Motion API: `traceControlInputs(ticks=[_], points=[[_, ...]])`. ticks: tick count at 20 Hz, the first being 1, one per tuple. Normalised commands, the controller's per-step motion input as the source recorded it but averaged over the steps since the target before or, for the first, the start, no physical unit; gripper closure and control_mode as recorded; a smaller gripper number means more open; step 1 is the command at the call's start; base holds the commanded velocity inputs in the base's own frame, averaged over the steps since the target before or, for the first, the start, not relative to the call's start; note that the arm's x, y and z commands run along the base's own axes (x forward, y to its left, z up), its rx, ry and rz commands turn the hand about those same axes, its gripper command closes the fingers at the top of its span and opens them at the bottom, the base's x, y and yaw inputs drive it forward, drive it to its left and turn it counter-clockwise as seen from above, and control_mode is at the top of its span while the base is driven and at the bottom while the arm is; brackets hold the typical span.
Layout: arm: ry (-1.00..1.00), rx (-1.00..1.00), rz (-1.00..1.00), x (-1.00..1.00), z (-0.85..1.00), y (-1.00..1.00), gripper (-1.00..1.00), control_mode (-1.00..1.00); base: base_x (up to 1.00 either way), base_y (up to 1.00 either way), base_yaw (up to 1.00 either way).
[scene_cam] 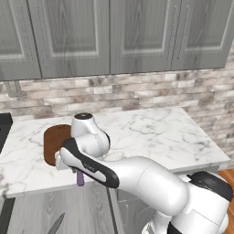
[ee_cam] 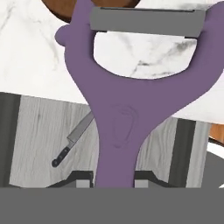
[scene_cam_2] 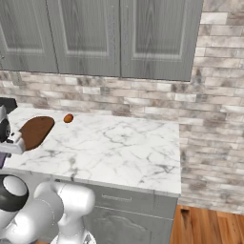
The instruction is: Open the drawer on the left and place the cutting tools on the cutting board.
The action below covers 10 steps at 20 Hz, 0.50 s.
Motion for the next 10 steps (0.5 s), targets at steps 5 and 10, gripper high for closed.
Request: traceControlInputs(ticks=[5, 10], points=[[0.0, 0.01, -0.03, 0.42, 0.14, -0.17, 1.0, -1.0, 0.0, 0.0, 0.0], [0.0, 0.0, 0.0, 0.59, 0.28, -0.19, 1.0, -1.0, 0.0, 0.0, 0.0]])
